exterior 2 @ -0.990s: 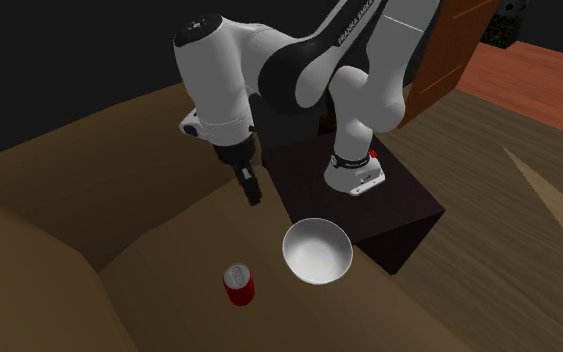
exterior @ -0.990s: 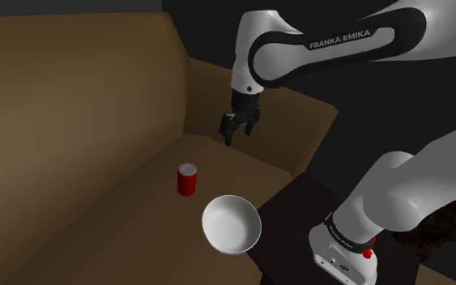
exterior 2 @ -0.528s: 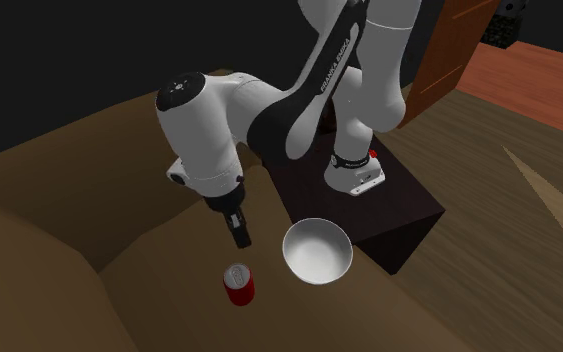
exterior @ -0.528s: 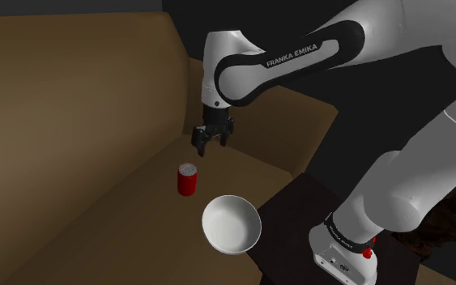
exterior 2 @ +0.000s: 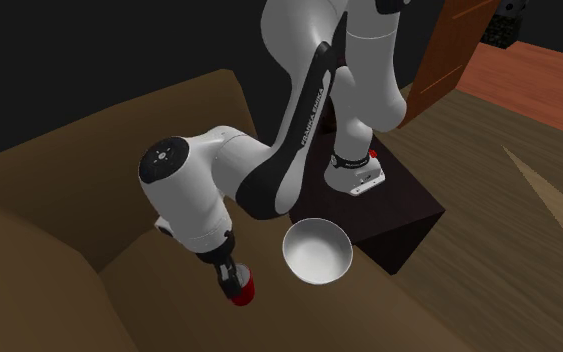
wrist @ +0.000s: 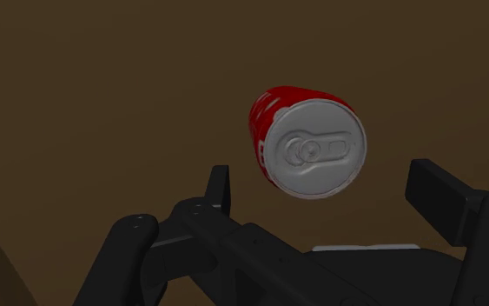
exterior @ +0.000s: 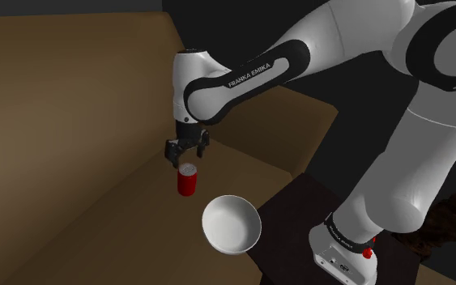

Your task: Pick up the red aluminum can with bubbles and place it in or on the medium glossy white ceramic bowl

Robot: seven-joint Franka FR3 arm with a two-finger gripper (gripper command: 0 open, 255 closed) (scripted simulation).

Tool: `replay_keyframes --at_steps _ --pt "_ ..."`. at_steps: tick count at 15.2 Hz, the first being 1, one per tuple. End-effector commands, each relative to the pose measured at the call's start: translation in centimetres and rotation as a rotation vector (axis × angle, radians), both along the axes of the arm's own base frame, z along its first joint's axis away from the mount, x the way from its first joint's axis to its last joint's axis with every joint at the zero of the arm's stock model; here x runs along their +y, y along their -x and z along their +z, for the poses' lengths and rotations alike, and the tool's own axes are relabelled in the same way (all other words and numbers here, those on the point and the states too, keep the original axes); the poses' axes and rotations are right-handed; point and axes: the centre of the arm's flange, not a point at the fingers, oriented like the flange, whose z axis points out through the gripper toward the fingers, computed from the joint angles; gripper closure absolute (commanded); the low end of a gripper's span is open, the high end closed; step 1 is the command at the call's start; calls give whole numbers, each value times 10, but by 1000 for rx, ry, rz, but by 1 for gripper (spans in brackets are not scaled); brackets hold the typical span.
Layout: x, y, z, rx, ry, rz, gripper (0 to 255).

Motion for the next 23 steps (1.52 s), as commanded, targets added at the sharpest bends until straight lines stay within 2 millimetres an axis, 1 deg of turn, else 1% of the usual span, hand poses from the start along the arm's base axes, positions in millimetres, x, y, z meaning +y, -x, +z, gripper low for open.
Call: replay_keyframes --at_steps 1,5,6,14,15,23 --pt "3 -1 -10 0 -1 -1 0" --pt "4 2 -31 0 -1 -1 0" --pt "5 2 -40 0 -1 -1 0" --pt "4 3 -39 0 -1 -1 0" --pt "4 3 -39 0 -1 -1 255" --pt "5 2 -40 0 -1 -1 255"
